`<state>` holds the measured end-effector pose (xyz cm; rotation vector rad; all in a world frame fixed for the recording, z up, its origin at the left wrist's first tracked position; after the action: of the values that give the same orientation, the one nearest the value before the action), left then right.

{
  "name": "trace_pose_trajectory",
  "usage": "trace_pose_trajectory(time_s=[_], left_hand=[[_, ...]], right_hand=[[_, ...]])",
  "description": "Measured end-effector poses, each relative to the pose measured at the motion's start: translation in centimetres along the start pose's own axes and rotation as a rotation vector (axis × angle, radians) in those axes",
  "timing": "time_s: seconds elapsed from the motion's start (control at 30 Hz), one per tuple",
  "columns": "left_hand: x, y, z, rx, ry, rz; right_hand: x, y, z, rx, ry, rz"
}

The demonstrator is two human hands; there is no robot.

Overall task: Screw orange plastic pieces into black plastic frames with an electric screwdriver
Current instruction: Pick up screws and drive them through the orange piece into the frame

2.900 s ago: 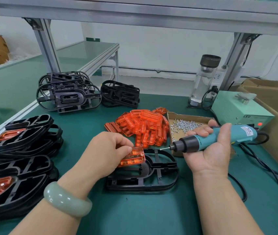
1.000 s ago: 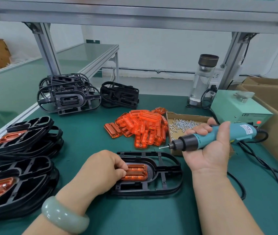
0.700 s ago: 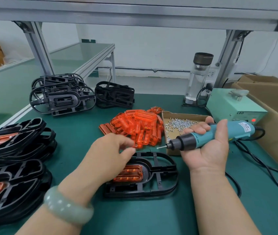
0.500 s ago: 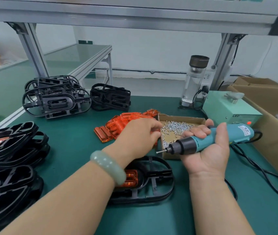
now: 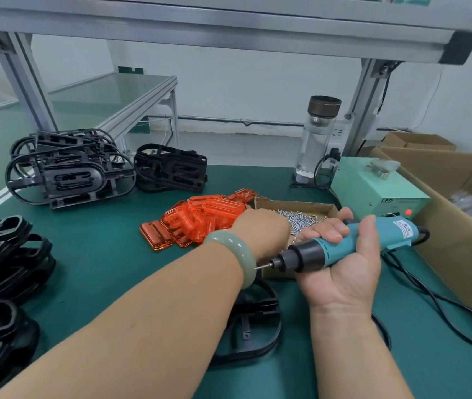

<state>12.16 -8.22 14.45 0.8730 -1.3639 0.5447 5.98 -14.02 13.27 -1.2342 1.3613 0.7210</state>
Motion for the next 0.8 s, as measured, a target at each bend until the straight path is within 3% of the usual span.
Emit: trace_pose_trajectory(time_s=[0.27, 0.37, 0.47, 0.6, 0.8], left_hand=[[0.4, 1.6, -0.7, 0.002, 0.145, 0.117], [0.9, 2.2, -1.4, -0.021, 0.309, 0.172], [1.8, 3.8, -3.3, -0.004, 0.592, 0.322], [1.0, 7.1, -7.1, 0.066, 1.164, 0.487], [-2.8, 12.8, -10.7, 0.175, 1.722, 0.569]], right_hand=[[0.0, 0.0, 0.3, -0.004, -0.009, 0.005], [-0.1, 0.1, 0.4, -0.008, -0.011, 0.013], [0.0, 0.2, 0.4, -0.005, 0.001, 0.018], [-0.1, 0.3, 0.7, -0.013, 0.025, 0.008], [-0.4, 0.7, 1.5, -0.026, 0.044, 0.011]])
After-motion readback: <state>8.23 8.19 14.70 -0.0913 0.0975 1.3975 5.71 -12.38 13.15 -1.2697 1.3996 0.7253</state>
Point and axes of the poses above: each hand's wrist, its own y-axis away from the middle knuckle, its own x-axis out of the back of the hand, z = x × y, the point moved 9 cm from there along -y, towards the middle knuckle, and after that the axes turned 14 degrees about -z, right-handed, at the moved point
